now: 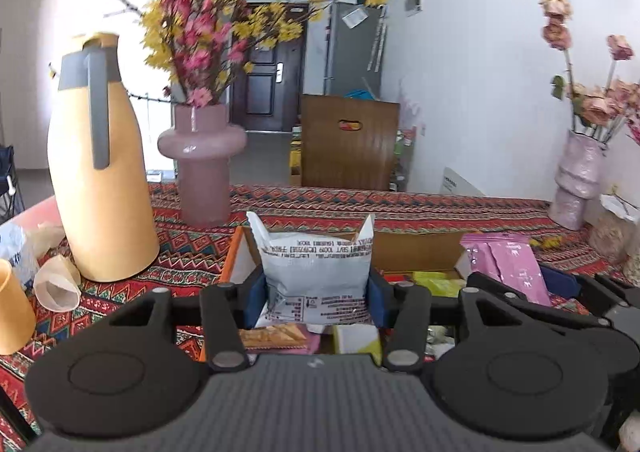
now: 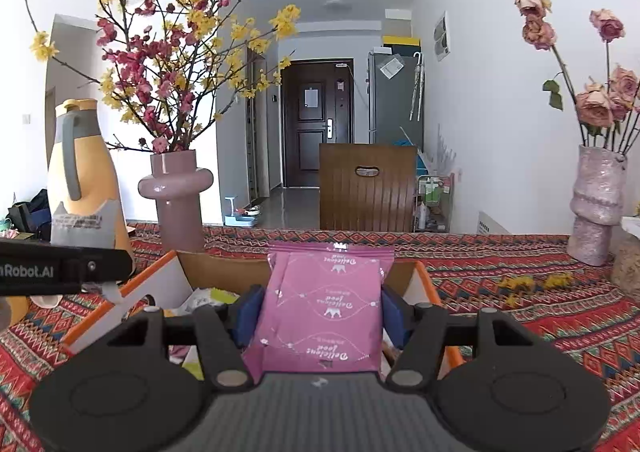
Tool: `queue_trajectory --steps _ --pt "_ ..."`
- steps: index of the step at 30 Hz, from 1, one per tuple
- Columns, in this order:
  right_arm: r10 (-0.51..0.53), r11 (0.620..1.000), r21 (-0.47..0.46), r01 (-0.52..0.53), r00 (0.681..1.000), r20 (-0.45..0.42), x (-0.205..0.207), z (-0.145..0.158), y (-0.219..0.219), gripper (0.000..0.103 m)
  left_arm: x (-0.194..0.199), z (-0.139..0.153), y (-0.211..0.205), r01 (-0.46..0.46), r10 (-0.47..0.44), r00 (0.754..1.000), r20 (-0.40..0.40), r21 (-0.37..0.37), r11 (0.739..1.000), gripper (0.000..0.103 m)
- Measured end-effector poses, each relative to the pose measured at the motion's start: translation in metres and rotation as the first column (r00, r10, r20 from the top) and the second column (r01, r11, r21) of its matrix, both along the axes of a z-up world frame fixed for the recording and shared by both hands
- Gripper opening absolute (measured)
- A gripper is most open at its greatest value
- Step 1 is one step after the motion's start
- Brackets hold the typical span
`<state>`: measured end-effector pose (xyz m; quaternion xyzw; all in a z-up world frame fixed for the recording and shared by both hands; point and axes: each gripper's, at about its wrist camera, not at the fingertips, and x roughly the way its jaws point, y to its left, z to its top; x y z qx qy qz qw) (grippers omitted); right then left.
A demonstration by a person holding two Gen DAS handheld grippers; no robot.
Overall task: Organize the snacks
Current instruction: 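Carry the white and pink packets over the open box with both grippers, then open both grippers to drop the packets into the box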
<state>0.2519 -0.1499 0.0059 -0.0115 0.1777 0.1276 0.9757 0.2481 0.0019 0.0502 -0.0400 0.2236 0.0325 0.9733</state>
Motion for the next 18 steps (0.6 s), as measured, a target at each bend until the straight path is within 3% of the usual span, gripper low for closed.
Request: queue_trajectory --steps 7,18 --pt "-0.014 0.999 0.029 0.014 1.0 -0.014 0.017 -0.022 0.001 0.061 0.021 -0.036 0.006 -0.03 0.03 0.999 -0.011 0.004 1.0 0.05" --pt "-0.022 1.0 0.003 0.022 0.999 -0.03 0.021 -0.032 0.004 0.061 0.019 -0.041 0.006 -0.018 0.018 1.0 -0.004 0.003 1.0 0.051"
